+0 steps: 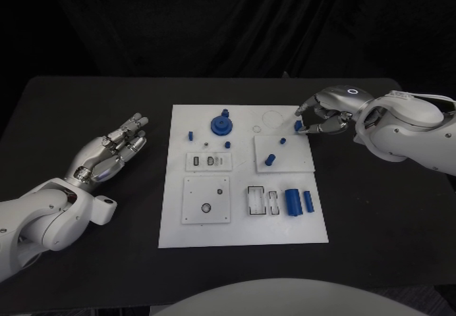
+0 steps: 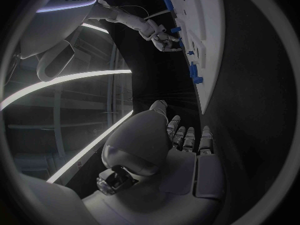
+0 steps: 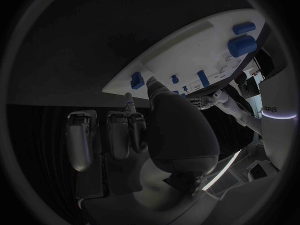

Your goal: Assemble the parts on the task board

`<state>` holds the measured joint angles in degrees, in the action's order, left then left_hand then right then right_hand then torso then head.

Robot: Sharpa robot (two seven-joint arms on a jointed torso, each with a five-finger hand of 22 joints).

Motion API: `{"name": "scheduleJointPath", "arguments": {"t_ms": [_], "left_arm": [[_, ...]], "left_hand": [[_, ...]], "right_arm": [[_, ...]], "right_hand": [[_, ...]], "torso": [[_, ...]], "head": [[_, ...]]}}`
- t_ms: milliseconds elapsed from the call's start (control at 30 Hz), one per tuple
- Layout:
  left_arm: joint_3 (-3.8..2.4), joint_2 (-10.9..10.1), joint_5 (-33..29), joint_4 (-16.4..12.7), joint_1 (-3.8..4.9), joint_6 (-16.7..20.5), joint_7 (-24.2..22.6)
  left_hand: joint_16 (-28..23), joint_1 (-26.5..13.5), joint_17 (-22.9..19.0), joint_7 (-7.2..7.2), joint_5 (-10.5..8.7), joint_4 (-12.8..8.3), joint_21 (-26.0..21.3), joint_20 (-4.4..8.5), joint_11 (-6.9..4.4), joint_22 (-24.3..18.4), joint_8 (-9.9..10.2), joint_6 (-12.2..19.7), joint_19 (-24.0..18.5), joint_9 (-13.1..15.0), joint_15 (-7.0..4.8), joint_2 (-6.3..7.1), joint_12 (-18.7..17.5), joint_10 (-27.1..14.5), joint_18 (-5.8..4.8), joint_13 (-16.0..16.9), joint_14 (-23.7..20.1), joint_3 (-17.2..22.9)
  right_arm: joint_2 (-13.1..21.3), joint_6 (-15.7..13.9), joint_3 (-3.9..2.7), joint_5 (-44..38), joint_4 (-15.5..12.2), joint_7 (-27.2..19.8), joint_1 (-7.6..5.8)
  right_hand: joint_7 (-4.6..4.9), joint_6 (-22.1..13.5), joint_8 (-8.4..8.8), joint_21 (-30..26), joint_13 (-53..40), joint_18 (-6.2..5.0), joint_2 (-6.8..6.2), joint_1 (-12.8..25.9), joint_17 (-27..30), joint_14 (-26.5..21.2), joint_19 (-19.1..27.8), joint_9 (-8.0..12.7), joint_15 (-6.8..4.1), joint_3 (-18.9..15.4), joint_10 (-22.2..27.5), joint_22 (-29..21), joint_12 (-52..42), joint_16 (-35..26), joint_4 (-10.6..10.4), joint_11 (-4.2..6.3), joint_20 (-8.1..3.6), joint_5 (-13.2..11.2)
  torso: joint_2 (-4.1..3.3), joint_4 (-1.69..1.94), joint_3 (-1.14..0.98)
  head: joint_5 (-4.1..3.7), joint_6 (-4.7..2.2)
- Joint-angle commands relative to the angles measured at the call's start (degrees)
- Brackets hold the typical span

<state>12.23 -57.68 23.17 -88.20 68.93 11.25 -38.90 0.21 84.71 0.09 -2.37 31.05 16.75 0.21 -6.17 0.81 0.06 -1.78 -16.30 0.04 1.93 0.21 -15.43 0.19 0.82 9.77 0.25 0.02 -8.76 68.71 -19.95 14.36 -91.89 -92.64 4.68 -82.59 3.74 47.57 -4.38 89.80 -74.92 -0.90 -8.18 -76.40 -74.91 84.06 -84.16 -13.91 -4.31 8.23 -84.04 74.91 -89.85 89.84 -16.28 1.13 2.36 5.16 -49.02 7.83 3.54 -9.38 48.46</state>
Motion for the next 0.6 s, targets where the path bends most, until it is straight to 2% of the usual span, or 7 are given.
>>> {"name": "scheduleJointPath", "arguments": {"t_ms": [33, 300, 400, 533, 600], "left_arm": [[-0.04, 0.07, -0.61, -0.07, 0.07, -0.66, -9.46], [-0.04, 0.04, -0.62, -0.06, 0.07, -0.74, -9.32], [-0.04, 0.02, -0.62, -0.08, 0.07, -0.78, -9.27], [-0.04, 0.02, -0.62, -0.07, 0.07, -0.81, -9.23], [-0.04, 0.03, -0.62, -0.04, 0.07, -0.83, -9.20]], "left_hand": [[-0.21, 0.59, -0.09, -0.29, 0.38, -0.28, -0.21, -0.44, 0.51, -0.06, -0.17, -0.04, -0.04, 0.04, 0.57, 0.33, 0.03, 0.04, 0.08, -0.02, -0.02, 0.20], [-0.21, 1.05, -0.09, -0.31, 0.55, -0.36, -0.21, -0.44, 0.53, -0.06, -0.16, -0.02, -0.04, 0.04, 0.59, 0.41, 0.03, 0.05, 0.07, -0.02, -0.02, 0.39], [-0.21, 1.05, -0.09, -0.31, 0.55, -0.36, -0.21, -0.44, 0.53, -0.06, -0.16, -0.02, -0.04, 0.04, 0.59, 0.41, 0.03, 0.05, 0.07, -0.02, -0.02, 0.39], [-0.21, 1.05, -0.09, -0.31, 0.55, -0.36, -0.21, -0.44, 0.53, -0.06, -0.16, -0.02, -0.04, 0.04, 0.59, 0.41, 0.03, 0.05, 0.07, -0.02, -0.02, 0.39], [-0.21, 1.16, -0.09, -0.32, 0.56, -0.37, -0.21, -0.45, 0.53, -0.06, -0.16, 0.00, -0.04, 0.03, 0.60, 0.42, 0.03, 0.05, 0.07, -0.02, -0.02, 0.44]], "right_arm": [[-0.23, 0.70, -0.03, -0.09, 0.23, 0.61, 0.19], [-0.76, 0.91, -0.03, -0.14, 0.55, 1.11, 0.31], [-0.97, 1.06, -0.03, -0.14, 0.75, 1.34, 0.35], [-1.17, 1.11, -0.03, -0.14, 0.94, 1.44, 0.38], [-1.29, 1.10, -0.03, -0.14, 1.03, 1.47, 0.40]], "right_hand": [[-0.14, 0.35, -0.07, 0.20, -15.08, 0.90, 0.08, -0.75, -15.09, 5.94, -5.84, 0.05, -0.22, 0.41, -5.96, 15.09, -0.15, 0.16, 0.01, 0.22, -0.35, 0.44], [-0.06, 1.44, -0.53, 0.20, -15.08, 0.90, 0.71, -2.87, -15.09, 5.94, -5.84, -0.14, -0.17, 0.67, -5.96, 15.09, -0.15, 0.16, 0.30, 0.17, -0.33, 3.37], [-0.05, 2.48, -1.06, 0.20, -15.08, 0.90, 1.08, -3.77, -15.09, 5.94, -5.84, -0.54, -0.17, 0.82, -5.96, 15.09, -0.15, 0.16, 0.66, 0.17, -0.32, 5.06], [-0.04, 3.56, -1.67, 0.20, -15.08, 0.90, 1.35, -4.20, -15.09, 5.94, -5.84, -1.05, -0.16, 0.84, -5.96, 15.09, -0.15, 0.16, 0.90, 0.16, -0.32, 6.13], [-0.11, 5.19, -2.65, 0.20, -15.08, 0.90, 1.58, -4.71, -15.09, 5.94, -5.84, -1.85, -0.20, 0.90, -5.96, 15.09, -0.15, 0.16, 1.33, 0.21, -0.35, 7.63]], "torso": [[-0.01, -0.01, 0.00], [-0.01, 0.00, 0.01], [0.00, -0.01, 0.03], [0.01, 0.00, 0.03], [0.01, 0.01, 0.02]], "head": [[0.00, 0.10], [0.07, 0.22], [0.11, 0.31], [0.13, 0.33], [0.11, 0.37]]}}
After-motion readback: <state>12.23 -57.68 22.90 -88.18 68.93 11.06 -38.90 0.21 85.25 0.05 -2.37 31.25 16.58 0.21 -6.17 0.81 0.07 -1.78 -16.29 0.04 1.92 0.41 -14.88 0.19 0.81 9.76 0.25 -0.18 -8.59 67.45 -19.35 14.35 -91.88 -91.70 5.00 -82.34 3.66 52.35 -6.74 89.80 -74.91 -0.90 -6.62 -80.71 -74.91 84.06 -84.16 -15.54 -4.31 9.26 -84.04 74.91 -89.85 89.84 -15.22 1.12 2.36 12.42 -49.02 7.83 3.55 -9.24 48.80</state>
